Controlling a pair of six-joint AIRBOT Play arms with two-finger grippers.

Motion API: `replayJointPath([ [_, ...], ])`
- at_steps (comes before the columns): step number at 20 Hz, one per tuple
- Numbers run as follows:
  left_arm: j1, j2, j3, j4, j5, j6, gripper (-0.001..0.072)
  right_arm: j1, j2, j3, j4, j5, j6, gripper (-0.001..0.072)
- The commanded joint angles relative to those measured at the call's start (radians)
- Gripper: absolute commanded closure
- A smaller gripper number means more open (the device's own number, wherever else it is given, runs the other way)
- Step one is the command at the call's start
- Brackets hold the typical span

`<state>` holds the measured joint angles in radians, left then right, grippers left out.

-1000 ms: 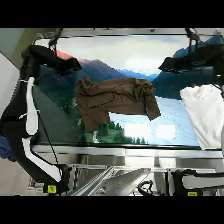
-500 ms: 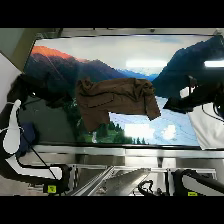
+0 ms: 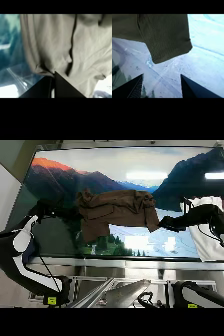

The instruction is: Fold the shirts.

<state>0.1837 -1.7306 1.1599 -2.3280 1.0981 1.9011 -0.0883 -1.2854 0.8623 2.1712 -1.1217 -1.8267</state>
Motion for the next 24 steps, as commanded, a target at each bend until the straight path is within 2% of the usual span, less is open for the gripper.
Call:
replayJointPath([
  [1, 0.005, -0.010, 0.065, -0.021, 0.012, 0.008, 0.0687, 0.005, -0.016, -0.004, 0.003, 0.021, -0.006, 0.0195],
  [4, 0.021, 0.025, 0.095, -0.019, 0.039, 0.006, 0.0686, 0.013, -0.074, -0.004, 0.006, 0.088, 0.020, 0.0195],
  [8, 0.019, 0.033, 0.119, -0.019, 0.080, 0.006, 0.0687, 0.063, -0.163, -0.004, 0.074, 0.048, 0.023, 0.0195],
  [12, 0.012, 0.033, 0.116, -0.013, 0.081, 0.006, 0.0687, 0.166, -0.188, -0.004, 0.098, 0.158, 0.047, 0.0196],
  [13, 0.012, 0.033, 0.116, -0.013, 0.082, 0.006, 0.0687, 0.173, -0.194, -0.004, 0.114, 0.175, 0.047, 0.0246],
  [15, 0.013, 0.033, 0.116, -0.012, 0.083, 0.006, 0.0687, 0.174, -0.196, -0.003, 0.131, 0.199, 0.043, 0.0436],
  [16, 0.013, 0.033, 0.116, -0.012, 0.082, 0.006, 0.0687, 0.174, -0.196, -0.003, 0.146, 0.208, 0.042, 0.0540],
  [17, 0.012, 0.033, 0.116, -0.012, 0.082, 0.006, 0.0687, 0.175, -0.193, -0.001, 0.159, 0.211, 0.042, 0.0684],
  [20, 0.013, 0.084, 0.117, -0.013, 0.111, 0.006, 0.0687, 0.168, -0.118, 0.035, 0.175, 0.176, 0.042, 0.0693],
  [24, 0.060, 0.390, 0.204, -0.058, 0.126, -0.002, 0.0688, 0.059, 0.175, 0.320, 0.196, 0.090, 0.043, 0.0694],
])
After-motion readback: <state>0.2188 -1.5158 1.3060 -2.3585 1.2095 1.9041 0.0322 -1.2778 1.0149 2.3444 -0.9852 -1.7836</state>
